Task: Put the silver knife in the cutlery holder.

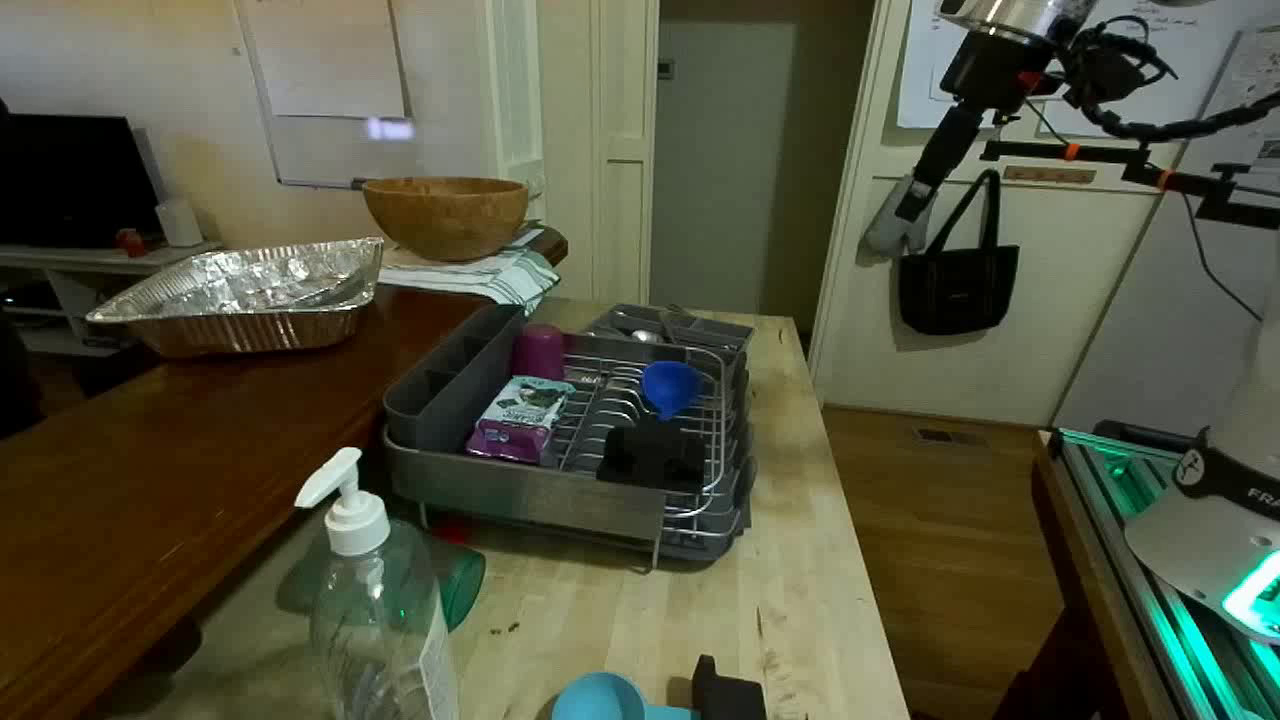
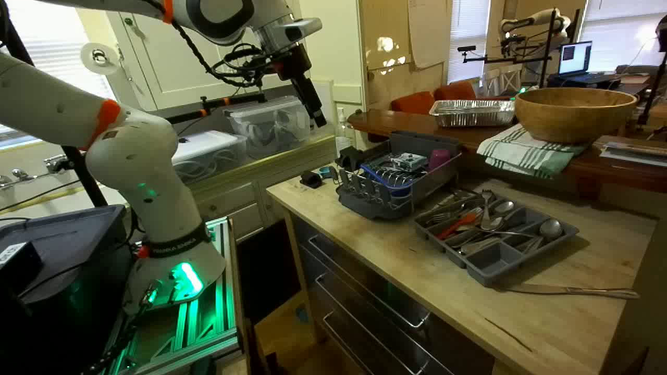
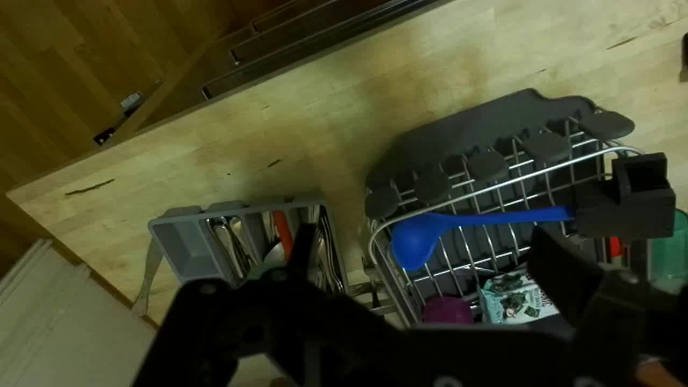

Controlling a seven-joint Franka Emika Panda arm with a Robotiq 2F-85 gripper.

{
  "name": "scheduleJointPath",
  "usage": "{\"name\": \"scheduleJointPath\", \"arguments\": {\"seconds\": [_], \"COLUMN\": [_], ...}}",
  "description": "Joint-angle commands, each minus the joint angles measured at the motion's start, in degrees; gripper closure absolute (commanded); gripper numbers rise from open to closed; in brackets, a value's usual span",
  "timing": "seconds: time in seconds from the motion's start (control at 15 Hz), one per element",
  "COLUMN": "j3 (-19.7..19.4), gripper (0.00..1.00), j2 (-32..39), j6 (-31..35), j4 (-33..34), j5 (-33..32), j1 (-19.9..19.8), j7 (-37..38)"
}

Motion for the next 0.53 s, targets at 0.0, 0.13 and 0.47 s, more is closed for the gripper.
{"name": "scheduleJointPath", "arguments": {"seconds": [0.0,0.13,0.47], "j3": [-0.08,-0.08,-0.08], "gripper": [0.00,0.00,0.00], "j2": [0.08,0.25,0.37], "j6": [-0.13,-0.13,-0.13], "j4": [-0.25,-0.88,-0.90], "j5": [-0.07,-0.07,-0.07], "j1": [0.08,0.08,0.08], "j7": [0.04,0.04,0.04]}}
